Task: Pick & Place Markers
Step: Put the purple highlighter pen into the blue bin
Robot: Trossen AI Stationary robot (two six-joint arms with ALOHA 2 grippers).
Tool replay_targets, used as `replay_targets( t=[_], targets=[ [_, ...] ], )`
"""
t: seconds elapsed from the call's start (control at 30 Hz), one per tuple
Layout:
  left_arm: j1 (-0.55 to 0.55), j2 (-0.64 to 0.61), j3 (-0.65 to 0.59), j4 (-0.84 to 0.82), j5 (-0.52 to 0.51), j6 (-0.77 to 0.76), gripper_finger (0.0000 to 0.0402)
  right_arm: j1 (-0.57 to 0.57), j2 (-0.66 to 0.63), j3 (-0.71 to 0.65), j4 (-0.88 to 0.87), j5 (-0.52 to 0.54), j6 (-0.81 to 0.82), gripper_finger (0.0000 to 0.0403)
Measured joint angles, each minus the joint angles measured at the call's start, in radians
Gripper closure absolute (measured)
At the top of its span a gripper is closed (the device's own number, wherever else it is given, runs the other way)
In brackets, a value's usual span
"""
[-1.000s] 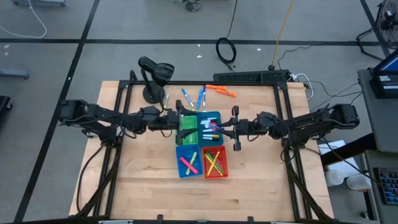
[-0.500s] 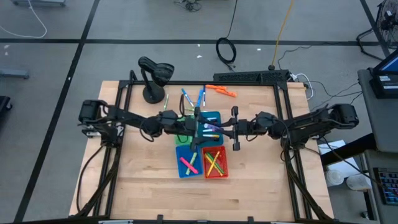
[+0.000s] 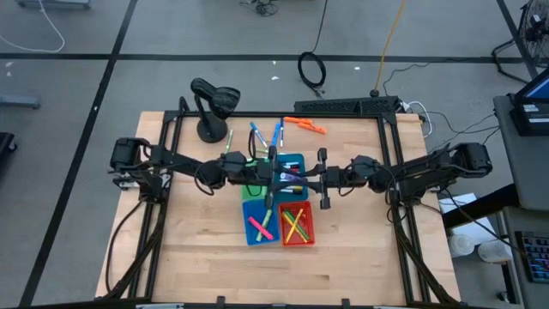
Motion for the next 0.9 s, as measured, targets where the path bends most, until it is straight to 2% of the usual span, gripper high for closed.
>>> replay_targets(
  t=[0.03,0.07,0.23,0.37,0.47,0.53,0.63,0.9],
  targets=[
    [0.000,0.000,0.000,-0.001,-0.004,0.012,0.0336,0.000,0.000,0.000,-0.003,0.002,0.005,0.0340],
    [0.000,0.000,0.000,-0.002,-0.005,0.018,0.0339,0.000,0.000,0.001,-0.005,0.001,0.005,0.0332],
    [-0.007,-0.045,0.000,-0.084,-0.018,0.010,0.0339,0.000,0.000,0.001,-0.021,0.003,0.000,0.0283],
    [-0.043,-0.165,0.000,-0.316,-0.127,0.007,0.0339,-0.002,-0.007,0.001,-0.063,0.014,-0.004,0.0260],
    [-0.095,-0.264,0.000,-0.477,-0.178,-0.032,0.0339,-0.003,-0.027,0.002,-0.083,0.086,-0.016,0.0253],
    [-0.135,-0.314,0.000,-0.600,-0.175,-0.098,0.0339,-0.003,-0.047,0.001,-0.122,0.139,-0.032,0.0252],
    [-0.203,-0.340,-0.024,-0.742,-0.169,-0.230,0.0339,-0.003,-0.072,0.001,-0.158,0.162,-0.035,0.0256],
    [-0.315,-0.328,-0.220,-0.724,-0.246,-0.653,0.0339,-0.002,-0.104,0.001,-0.163,0.159,-0.029,0.0262]
  ],
)
